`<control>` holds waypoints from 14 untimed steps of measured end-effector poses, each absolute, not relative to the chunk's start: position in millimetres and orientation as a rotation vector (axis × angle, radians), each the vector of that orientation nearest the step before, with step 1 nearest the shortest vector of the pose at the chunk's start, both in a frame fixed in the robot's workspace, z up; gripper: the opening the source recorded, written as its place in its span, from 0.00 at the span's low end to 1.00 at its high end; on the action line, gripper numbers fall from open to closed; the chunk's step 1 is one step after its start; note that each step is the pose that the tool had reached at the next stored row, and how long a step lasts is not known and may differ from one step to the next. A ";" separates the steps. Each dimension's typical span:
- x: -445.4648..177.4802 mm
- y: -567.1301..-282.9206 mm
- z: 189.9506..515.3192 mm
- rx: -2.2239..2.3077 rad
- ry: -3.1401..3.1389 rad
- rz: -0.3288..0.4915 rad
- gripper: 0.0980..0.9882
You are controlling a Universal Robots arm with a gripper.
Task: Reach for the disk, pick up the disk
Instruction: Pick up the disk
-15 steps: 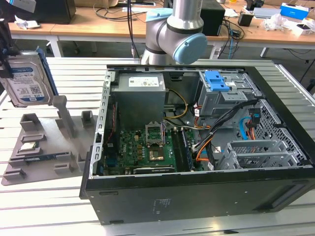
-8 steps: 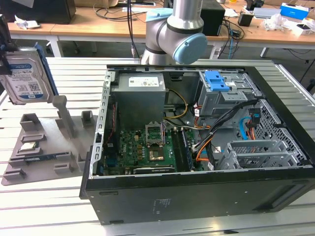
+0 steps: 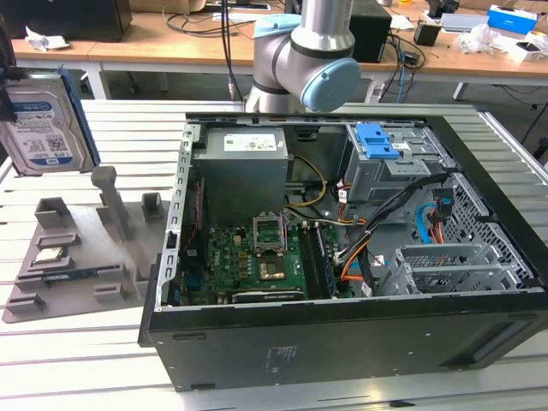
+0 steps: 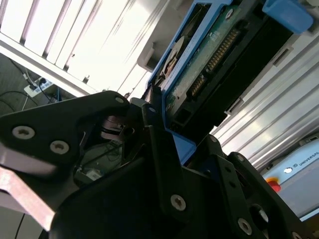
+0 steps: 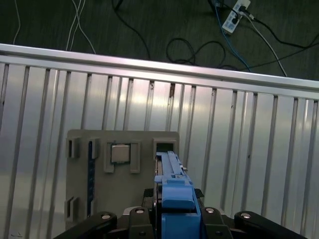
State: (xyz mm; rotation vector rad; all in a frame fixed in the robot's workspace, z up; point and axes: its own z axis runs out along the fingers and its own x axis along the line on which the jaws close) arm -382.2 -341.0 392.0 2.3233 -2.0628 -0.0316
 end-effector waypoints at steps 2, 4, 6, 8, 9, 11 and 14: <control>-382.0 -341.0 395.3 2.323 -2.063 -0.032 0.31; -381.8 -341.0 398.7 2.323 -2.063 -0.032 0.31; -381.7 -341.0 401.4 2.323 -2.063 -0.032 0.31; -381.4 -341.0 405.0 2.323 -2.063 -0.032 0.31; -381.2 -341.0 407.6 2.323 -2.063 -0.032 0.31; -381.0 -341.0 411.4 2.323 -2.063 -0.032 0.31; -380.8 -341.0 415.4 2.323 -2.062 -0.032 0.31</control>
